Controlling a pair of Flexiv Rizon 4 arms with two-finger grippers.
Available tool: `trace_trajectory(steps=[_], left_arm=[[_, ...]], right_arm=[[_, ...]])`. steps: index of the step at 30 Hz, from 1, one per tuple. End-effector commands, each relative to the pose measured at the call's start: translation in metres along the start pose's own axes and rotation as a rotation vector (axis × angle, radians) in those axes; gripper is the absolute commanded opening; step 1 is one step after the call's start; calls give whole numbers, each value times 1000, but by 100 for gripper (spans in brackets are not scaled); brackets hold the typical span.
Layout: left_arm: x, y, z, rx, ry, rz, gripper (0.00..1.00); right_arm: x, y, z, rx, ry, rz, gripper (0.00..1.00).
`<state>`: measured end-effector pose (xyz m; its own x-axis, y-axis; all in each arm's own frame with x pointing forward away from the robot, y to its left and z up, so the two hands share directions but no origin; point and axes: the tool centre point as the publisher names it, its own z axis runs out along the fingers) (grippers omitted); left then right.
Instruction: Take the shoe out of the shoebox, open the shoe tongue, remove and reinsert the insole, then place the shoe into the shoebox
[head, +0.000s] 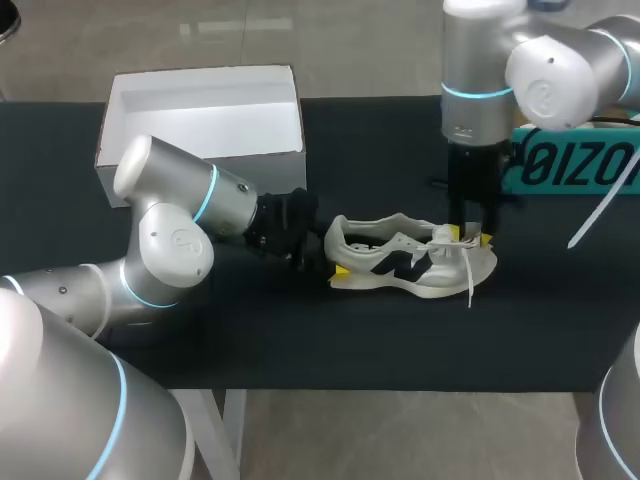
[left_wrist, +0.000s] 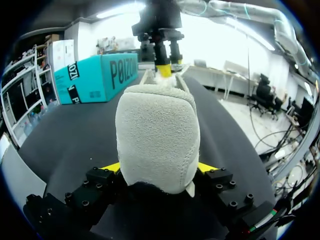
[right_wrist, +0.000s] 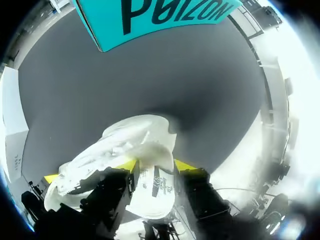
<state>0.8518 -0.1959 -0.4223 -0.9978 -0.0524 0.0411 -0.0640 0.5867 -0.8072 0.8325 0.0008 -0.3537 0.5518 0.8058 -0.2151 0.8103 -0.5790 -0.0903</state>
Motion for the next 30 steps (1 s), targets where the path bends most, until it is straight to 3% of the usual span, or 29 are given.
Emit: trace_trajectory(steps=[1, 7, 12, 14, 17, 21, 23, 25, 30], left_arm=[[0, 1, 0, 2, 0, 0, 0], [0, 1, 0, 2, 0, 0, 0], [0, 1, 0, 2, 0, 0, 0], [0, 1, 0, 2, 0, 0, 0], [0, 1, 0, 2, 0, 0, 0], [0, 1, 0, 2, 0, 0, 0], [0, 1, 0, 2, 0, 0, 0], [0, 1, 0, 2, 0, 0, 0], [0, 1, 0, 2, 0, 0, 0]], right_arm=[[9, 0, 6, 6, -71, 4, 100], [-3, 1, -12, -29, -82, 30, 100], [-4, -4, -66, -113, 25, 1, 100], [3, -10, -87, -158, 86, -87, 100], [16, -22, -109, -172, 241, -366, 100], [32, -48, -127, -155, 379, -916, 100], [32, -66, -133, -162, 475, -1223, 100], [26, -84, -140, -226, 593, -1482, 100], [26, -84, -140, -226, 593, -1482, 100]])
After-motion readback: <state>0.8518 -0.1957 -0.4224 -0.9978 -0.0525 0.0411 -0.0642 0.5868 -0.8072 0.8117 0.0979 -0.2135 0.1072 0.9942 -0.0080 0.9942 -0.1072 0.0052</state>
